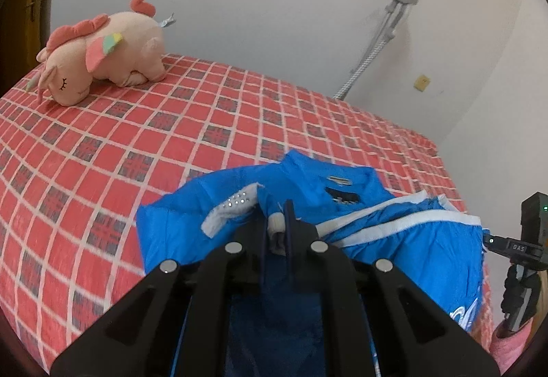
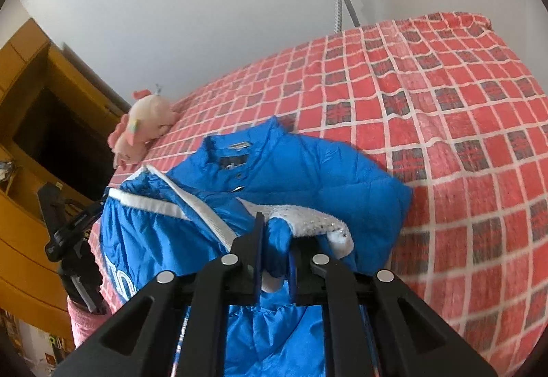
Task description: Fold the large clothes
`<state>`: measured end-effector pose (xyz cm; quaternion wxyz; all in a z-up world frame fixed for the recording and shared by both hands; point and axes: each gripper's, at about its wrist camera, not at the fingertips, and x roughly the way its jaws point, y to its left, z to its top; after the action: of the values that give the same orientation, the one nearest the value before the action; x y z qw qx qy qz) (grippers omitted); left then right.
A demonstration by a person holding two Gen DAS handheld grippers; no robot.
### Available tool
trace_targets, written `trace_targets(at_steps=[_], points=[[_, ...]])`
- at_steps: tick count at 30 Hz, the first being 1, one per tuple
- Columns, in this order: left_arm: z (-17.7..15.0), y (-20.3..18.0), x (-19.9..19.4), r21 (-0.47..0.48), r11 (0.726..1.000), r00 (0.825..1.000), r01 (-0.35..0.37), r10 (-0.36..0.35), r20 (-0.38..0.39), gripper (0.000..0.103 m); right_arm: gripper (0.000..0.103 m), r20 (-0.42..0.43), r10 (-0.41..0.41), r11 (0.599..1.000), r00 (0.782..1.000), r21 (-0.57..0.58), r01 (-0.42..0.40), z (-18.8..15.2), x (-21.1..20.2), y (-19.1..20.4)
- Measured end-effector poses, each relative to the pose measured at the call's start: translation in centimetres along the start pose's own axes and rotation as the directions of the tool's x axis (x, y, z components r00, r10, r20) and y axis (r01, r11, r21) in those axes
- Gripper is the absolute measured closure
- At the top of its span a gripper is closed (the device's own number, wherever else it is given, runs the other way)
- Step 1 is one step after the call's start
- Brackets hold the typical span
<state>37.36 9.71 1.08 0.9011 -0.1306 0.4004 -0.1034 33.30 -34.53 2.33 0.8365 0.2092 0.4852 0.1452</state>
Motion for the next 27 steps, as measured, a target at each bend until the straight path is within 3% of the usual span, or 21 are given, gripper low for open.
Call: trace_targets(at_steps=[11, 17, 18, 19, 20, 21, 23, 24, 25, 27], points=[[-0.3, 2.5, 6.2, -0.050, 0.998, 0.997, -0.039, 0.036, -0.068, 0.091, 0.091, -0.016, 0.019, 0.996, 1.000, 0.092, -0.018, 0.9, 4.8, -3.0], [0.0, 2.4, 6.4, -0.060, 0.998, 0.994, -0.032, 0.026, -0.106, 0.087, 0.075, -0.005, 0.030, 0.998, 1.000, 0.061, -0.030, 0.6, 4.2, -2.5], [0.1, 2.4, 5.9, -0.068, 0.998, 0.994, -0.018, 0.011, -0.106, 0.083, 0.062, 0.001, 0.040, 0.998, 0.999, 0.049, -0.040, 0.5, 3.7, -2.2], [0.2, 2.5, 5.0, -0.081, 0.997, 0.995, 0.002, -0.010, -0.101, 0.071, 0.042, 0.013, 0.052, 0.998, 0.999, 0.029, -0.052, 0.3, 2.7, -1.8], [0.2, 2.6, 4.2, -0.089, 0.996, 0.995, 0.014, -0.022, -0.097, 0.062, 0.036, 0.029, 0.048, 0.999, 0.998, 0.014, -0.048, 0.1, 2.1, -1.5], [0.2, 2.5, 3.4, -0.089, 0.996, 0.995, 0.023, -0.031, -0.092, 0.051, 0.036, 0.044, 0.035, 0.999, 0.998, -0.013, -0.035, -0.1, 1.3, -1.1], [-0.3, 2.3, 1.5, -0.046, 0.999, 0.997, 0.017, -0.021, -0.077, 0.050, 0.036, 0.050, -0.002, 0.998, 0.999, -0.070, 0.006, -0.8, -0.1, -0.3], [-0.6, 2.3, 0.9, -0.026, 1.000, 0.997, 0.001, -0.003, -0.072, 0.044, 0.036, 0.048, -0.020, 0.996, 0.999, -0.088, 0.024, -1.2, -0.6, -0.3], [-1.2, 2.5, -0.1, 0.000, 0.999, 0.997, -0.035, 0.035, -0.064, 0.038, 0.036, 0.046, -0.039, 0.995, 0.998, -0.092, 0.044, -1.5, -0.9, -0.4], [-2.4, 3.1, -1.1, 0.025, 0.997, 0.995, -0.079, 0.080, -0.062, 0.037, 0.036, 0.030, -0.080, 0.992, 0.996, -0.092, 0.082, -2.0, -0.9, -1.1]])
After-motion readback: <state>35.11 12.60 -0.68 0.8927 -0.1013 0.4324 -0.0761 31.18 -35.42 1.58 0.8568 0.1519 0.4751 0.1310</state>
